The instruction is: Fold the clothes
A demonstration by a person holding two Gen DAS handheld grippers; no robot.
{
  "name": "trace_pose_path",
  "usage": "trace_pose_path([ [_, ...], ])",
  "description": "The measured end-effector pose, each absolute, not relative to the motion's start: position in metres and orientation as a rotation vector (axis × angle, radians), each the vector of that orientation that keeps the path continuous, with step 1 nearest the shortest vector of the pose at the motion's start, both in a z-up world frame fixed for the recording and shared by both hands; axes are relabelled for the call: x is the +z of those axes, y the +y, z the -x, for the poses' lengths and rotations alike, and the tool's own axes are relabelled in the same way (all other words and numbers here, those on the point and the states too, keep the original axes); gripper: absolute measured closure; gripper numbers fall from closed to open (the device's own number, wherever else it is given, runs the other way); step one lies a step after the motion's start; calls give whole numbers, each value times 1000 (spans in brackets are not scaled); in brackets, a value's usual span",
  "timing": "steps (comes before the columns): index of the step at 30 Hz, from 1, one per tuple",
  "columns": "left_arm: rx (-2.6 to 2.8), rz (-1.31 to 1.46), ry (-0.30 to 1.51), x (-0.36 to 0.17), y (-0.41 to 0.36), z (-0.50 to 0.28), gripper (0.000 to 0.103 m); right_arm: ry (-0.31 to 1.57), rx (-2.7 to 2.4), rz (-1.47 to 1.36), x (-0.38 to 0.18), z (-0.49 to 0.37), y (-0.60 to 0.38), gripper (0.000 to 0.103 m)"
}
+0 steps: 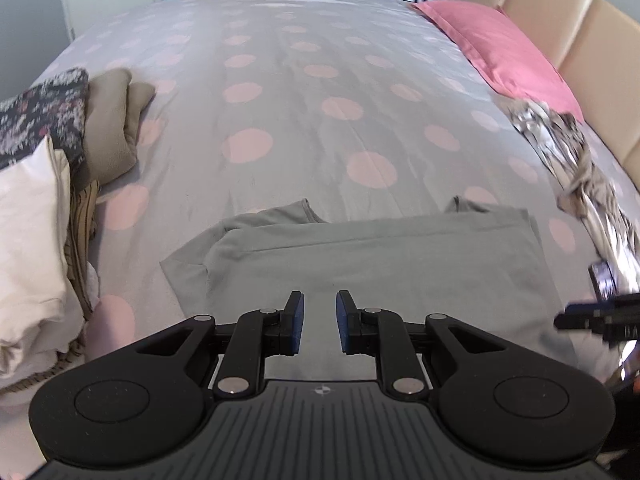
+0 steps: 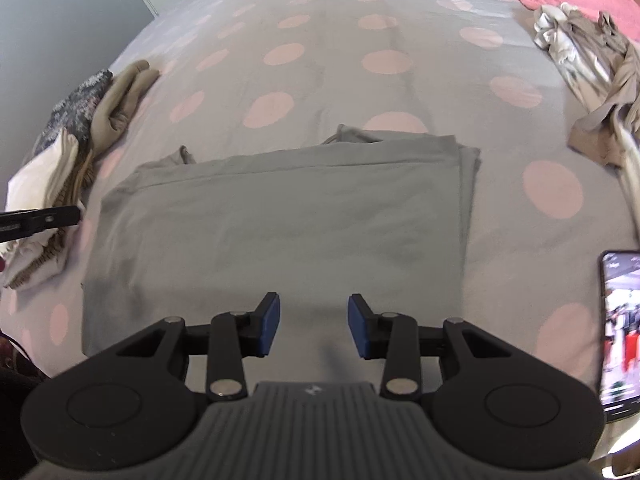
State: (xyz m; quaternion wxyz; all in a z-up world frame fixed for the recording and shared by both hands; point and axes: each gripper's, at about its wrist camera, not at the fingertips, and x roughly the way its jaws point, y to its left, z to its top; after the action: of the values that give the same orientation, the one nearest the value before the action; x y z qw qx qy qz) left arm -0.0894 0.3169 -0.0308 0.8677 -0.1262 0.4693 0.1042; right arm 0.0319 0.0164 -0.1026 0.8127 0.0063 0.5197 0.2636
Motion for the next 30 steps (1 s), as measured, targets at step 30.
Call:
trace_pose_path([
  [30,314,321,1089,-102,347,73,87,1150,292,-190,-170,-123,-35,49],
])
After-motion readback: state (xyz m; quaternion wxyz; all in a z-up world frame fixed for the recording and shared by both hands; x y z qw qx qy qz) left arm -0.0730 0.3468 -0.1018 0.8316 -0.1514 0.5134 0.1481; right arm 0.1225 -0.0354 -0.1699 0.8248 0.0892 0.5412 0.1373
